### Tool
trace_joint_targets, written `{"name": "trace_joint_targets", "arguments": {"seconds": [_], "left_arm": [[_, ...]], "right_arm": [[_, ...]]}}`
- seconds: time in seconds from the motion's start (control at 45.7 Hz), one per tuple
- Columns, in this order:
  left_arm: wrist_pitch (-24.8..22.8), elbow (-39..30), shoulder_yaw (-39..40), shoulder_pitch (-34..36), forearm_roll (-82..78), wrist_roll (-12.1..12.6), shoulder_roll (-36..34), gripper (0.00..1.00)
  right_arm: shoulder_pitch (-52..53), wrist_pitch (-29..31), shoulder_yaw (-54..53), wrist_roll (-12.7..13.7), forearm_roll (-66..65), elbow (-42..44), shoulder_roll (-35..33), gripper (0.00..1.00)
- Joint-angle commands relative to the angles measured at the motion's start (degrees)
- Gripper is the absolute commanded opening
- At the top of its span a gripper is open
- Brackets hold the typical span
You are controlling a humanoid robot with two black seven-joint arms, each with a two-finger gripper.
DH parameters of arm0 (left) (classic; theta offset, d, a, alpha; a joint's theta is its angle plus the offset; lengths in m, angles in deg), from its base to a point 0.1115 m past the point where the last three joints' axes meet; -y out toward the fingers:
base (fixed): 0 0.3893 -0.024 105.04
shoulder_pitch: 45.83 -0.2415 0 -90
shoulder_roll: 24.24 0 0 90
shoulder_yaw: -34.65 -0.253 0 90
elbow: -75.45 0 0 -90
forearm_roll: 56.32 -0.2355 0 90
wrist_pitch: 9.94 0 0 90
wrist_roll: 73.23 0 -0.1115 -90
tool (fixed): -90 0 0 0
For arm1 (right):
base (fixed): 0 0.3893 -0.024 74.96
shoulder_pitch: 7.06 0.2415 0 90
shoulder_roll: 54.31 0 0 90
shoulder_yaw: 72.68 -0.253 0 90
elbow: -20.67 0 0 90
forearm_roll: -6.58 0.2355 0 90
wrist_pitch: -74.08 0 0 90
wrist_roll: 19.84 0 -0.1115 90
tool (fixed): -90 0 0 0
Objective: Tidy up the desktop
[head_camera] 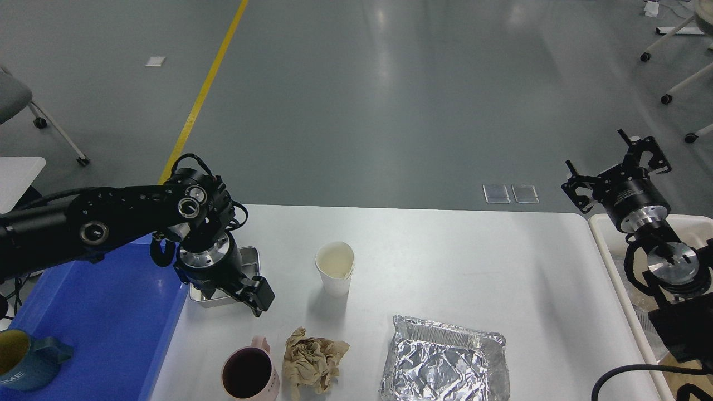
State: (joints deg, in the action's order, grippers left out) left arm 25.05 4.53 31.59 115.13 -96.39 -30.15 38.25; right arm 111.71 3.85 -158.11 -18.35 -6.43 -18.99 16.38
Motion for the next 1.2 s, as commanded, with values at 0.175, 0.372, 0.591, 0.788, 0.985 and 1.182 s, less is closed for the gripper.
{"name": "trace_joint_targets", "arguments": {"seconds": [0.175, 0.372, 0.591, 0.788, 0.985, 1.182], "left_arm": [[0.0, 2.9, 14.2, -3.3, 3.3, -0.3, -11.2, 1.00], [0.0, 6.0, 31.3, -8.5, 3.0, -0.6, -10.1, 1.00], [0.0, 9.2, 51.9, -15.7, 2.6, -0.6, -4.0, 1.00], [4.6, 10.9, 70.6, -20.9, 2.4, -0.9, 2.5, 1.00], [8.5, 11.9, 89.5, -26.9, 1.4, -10.4, 10.4, 1.00], [10.1, 13.1, 97.3, -32.3, 1.4, -22.2, 13.7, 1.00]], "right_arm": [[-1.1, 0.3, 0.0, 0.0, 0.0, -0.2, 0.2, 1.00], [-1.0, 0.4, 0.3, 0.0, 0.1, -0.1, 0.0, 1.00], [-1.0, 0.4, 2.2, 0.0, 0.1, -0.2, -1.1, 1.00], [-2.4, 0.4, 2.4, 0.1, 0.1, -0.2, -2.2, 1.00], [-3.7, 0.3, 4.1, 0.0, 0.1, -0.2, -2.2, 1.00], [-4.6, 0.0, 4.9, 0.0, 0.0, -0.2, -2.1, 1.00]]}}
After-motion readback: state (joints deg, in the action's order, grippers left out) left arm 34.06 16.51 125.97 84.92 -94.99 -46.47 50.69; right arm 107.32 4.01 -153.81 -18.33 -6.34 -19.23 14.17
